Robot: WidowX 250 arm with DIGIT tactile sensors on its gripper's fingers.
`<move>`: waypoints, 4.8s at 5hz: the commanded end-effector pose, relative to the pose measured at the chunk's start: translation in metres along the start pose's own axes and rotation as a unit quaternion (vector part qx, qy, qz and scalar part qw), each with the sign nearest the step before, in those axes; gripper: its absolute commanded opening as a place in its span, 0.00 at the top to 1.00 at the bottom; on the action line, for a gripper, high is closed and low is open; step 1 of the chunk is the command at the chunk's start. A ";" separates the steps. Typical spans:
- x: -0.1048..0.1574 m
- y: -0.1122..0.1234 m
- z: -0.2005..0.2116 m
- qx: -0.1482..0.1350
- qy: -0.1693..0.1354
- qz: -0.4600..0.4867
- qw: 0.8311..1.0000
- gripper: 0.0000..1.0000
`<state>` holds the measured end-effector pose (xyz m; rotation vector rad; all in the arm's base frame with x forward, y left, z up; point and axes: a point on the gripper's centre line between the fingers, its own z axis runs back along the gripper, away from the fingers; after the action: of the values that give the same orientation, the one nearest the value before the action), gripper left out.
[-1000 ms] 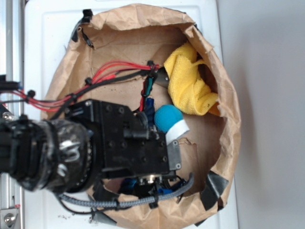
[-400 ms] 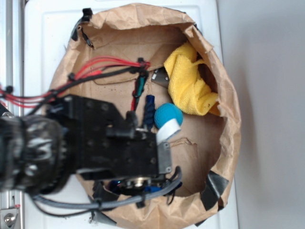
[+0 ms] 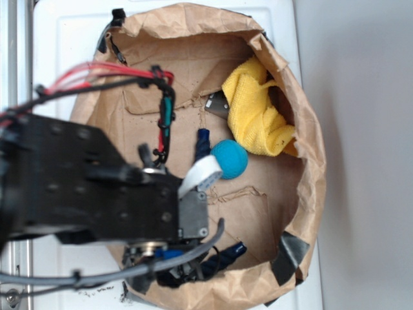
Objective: Grab the blue rope.
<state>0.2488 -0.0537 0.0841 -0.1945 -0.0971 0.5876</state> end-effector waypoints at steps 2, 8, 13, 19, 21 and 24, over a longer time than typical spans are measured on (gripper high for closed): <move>-0.004 -0.023 0.030 0.024 -0.055 0.009 0.998 0.00; 0.030 -0.017 0.012 0.012 -0.075 0.015 0.997 0.00; 0.042 0.015 -0.010 0.030 -0.060 -0.008 0.998 0.00; 0.035 -0.009 -0.067 0.075 -0.032 -0.006 0.997 1.00; 0.040 -0.006 -0.056 0.069 -0.028 0.004 0.997 1.00; 0.055 0.005 0.014 0.050 -0.012 0.074 0.996 1.00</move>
<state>0.2827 -0.0209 0.0714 -0.0712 -0.0020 0.7186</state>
